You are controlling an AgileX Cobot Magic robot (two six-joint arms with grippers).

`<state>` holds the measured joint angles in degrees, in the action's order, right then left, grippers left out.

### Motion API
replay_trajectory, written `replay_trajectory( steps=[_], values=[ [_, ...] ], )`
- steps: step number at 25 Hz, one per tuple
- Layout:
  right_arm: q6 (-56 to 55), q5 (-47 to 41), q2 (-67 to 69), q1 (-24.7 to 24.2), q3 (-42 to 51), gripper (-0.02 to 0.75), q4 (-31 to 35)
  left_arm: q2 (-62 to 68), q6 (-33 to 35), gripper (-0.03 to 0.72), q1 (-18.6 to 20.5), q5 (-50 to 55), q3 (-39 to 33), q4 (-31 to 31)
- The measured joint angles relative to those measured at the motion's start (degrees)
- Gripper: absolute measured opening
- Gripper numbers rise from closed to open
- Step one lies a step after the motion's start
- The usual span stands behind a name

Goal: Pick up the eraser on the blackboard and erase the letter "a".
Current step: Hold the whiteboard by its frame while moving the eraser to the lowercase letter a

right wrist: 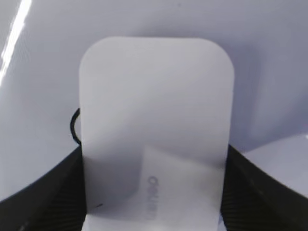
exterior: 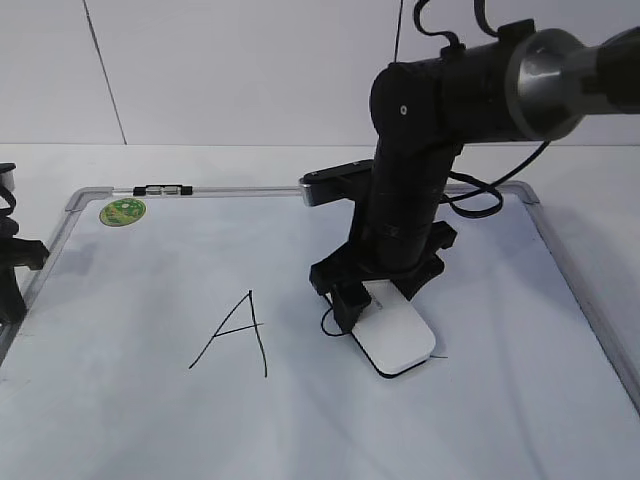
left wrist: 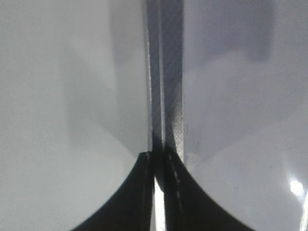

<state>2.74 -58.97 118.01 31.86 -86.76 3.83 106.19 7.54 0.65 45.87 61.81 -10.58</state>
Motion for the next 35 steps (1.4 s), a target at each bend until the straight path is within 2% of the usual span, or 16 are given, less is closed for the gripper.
replay_trajectory(
  steps=[19,30,35],
  values=[
    [0.53,-2.49,0.72,0.0,-1.05,0.559,-0.34,0.0,0.0,0.017,0.0,0.0,0.0,0.0],
    [1.69,-7.41,1.92,0.0,-4.21,0.559,-0.26,0.0,0.0,0.017,0.0,0.0,0.0,0.0],
    [3.26,-7.86,1.92,0.03,-4.31,0.559,2.13,0.0,0.0,0.017,0.0,0.0,0.0,0.0]
  ],
)
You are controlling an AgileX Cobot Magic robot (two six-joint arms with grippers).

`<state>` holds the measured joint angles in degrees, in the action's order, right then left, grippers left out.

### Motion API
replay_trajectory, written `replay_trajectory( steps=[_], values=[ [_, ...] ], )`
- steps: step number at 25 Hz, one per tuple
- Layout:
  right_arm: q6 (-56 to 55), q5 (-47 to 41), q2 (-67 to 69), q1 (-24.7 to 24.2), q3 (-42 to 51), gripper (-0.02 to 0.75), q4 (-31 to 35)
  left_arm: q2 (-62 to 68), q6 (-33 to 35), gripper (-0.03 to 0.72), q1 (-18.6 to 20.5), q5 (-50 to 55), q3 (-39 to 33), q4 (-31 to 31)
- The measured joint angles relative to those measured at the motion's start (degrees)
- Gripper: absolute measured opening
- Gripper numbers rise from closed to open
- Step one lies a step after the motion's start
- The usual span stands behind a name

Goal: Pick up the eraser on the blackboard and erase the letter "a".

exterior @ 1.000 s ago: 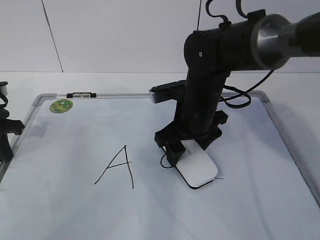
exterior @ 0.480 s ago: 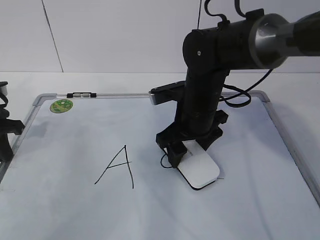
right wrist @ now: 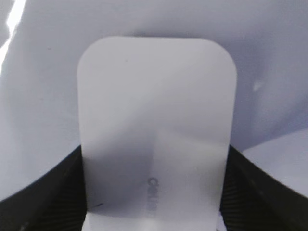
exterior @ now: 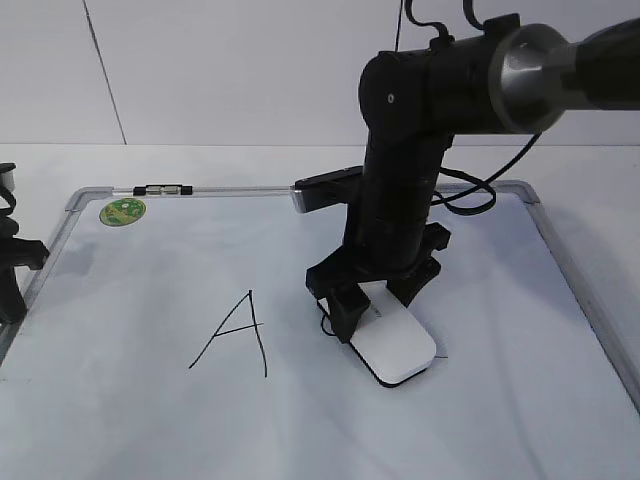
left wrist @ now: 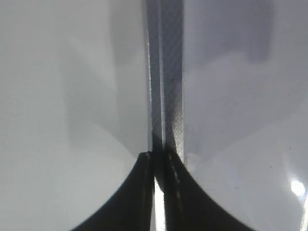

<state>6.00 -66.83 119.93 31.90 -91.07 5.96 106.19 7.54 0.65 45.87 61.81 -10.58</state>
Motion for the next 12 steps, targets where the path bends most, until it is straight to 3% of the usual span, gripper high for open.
replay_trajectory(
  steps=[12],
  values=[
    [1.6,1.75,0.55,4.3,-0.12,0.559,-2.17,0.0,0.0,0.017,0.0,-0.1,0.0,0.0]
  ],
)
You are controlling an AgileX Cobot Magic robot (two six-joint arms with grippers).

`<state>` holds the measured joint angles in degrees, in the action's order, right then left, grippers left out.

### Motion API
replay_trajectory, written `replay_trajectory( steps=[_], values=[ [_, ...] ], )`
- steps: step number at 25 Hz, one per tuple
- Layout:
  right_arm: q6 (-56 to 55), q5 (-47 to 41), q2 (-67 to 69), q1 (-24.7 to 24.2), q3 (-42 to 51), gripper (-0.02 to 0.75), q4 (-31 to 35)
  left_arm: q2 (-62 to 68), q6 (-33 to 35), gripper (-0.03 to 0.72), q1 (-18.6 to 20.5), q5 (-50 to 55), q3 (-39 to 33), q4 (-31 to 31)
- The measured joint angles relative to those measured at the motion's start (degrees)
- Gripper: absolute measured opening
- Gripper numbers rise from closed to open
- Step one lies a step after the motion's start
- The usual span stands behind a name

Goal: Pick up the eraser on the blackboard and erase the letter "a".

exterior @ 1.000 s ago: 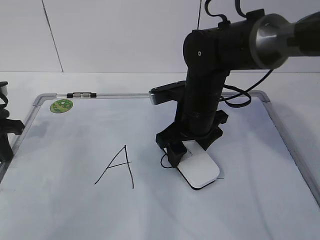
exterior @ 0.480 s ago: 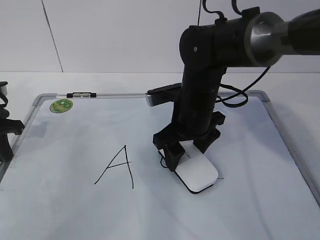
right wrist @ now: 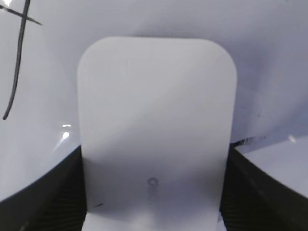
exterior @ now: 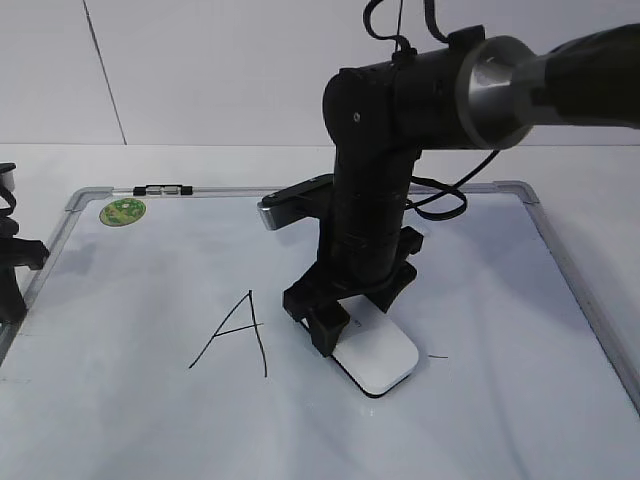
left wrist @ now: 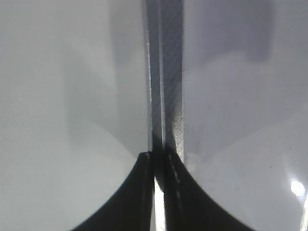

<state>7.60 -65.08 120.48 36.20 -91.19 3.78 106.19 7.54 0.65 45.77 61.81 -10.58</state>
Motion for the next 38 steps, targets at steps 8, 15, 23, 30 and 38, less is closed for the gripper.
replay_trajectory(
  steps=[8,15,23,30,38],
  values=[
    [-1.62,0.49,0.04,-1.12,-0.02,0.559,-2.8,0.04,0.0,0.017,0.0,-0.23,0.0,0.0],
    [-1.89,1.11,0.04,-8.37,-0.12,0.559,-3.14,0.04,0.0,0.017,0.37,-0.32,0.0,0.0],
    [-1.85,1.21,0.04,-9.22,-0.25,0.559,-2.71,0.04,0.0,0.017,0.5,-0.35,0.0,-0.09],
    [-1.51,1.9,0.13,1.2,-0.25,0.559,-3.78,0.04,0.0,0.016,0.5,-0.35,0.0,-0.09],
    [-2.6,3.15,0.04,3.63,0.73,0.559,-4.14,0.13,0.0,0.016,0.5,-0.44,0.0,-0.09]
  ],
)
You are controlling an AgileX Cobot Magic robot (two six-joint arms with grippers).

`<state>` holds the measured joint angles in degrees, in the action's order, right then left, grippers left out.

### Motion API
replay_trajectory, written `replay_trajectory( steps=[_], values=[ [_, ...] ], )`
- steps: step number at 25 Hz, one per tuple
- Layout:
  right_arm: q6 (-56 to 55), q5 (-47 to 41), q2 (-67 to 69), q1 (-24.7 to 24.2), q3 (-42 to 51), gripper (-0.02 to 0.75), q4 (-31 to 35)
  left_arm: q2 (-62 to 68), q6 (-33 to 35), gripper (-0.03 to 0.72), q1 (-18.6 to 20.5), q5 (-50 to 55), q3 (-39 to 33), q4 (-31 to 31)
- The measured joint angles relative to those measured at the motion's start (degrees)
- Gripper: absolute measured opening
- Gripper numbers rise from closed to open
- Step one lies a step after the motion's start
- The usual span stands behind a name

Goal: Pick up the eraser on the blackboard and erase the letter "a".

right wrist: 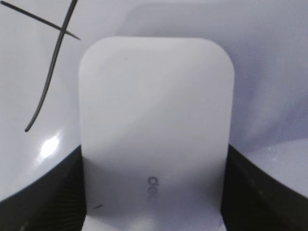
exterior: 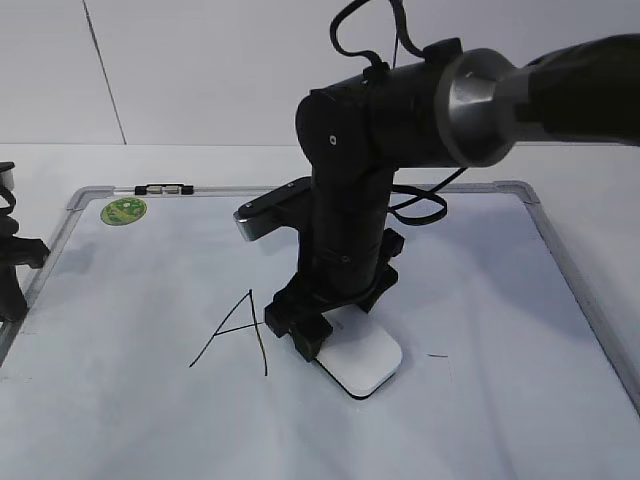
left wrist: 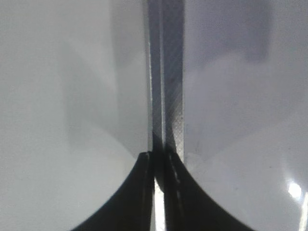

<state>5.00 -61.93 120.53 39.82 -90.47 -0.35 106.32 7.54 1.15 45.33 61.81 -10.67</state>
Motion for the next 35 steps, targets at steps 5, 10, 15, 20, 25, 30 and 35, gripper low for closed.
replay_trajectory(
  steps=[5,10,15,20,25,30,35],
  values=[
    [-0.87,7.48,-3.75,0.0,8.18,0.559,-0.45,0.0,0.0,0.016,0.0,0.0,0.0,0.0],
    [-3.48,13.15,-9.06,-0.55,17.01,0.558,-2.12,0.0,0.0,0.016,0.0,0.0,0.0,-0.13],
    [-3.85,12.31,-11.21,-5.14,19.69,0.558,-1.92,0.0,0.0,0.016,0.0,0.0,0.0,-0.16],
    [-3.98,11.23,-11.64,-13.23,20.04,0.558,-2.14,0.0,0.0,0.016,0.0,0.0,0.0,-0.16],
    [-5.0,11.23,-11.97,-17.4,20.35,0.558,-3.61,0.0,0.0,0.016,0.0,-0.02,0.0,-0.16],
    [-6.2,11.33,-12.49,-17.53,20.58,0.558,-4.02,0.0,0.0,0.016,0.0,-0.02,0.0,-0.16],
    [-6.58,6.32,-14.74,-17.92,19.64,0.557,-5.86,0.0,0.0,0.016,0.0,-0.02,0.0,-0.16]
  ],
)
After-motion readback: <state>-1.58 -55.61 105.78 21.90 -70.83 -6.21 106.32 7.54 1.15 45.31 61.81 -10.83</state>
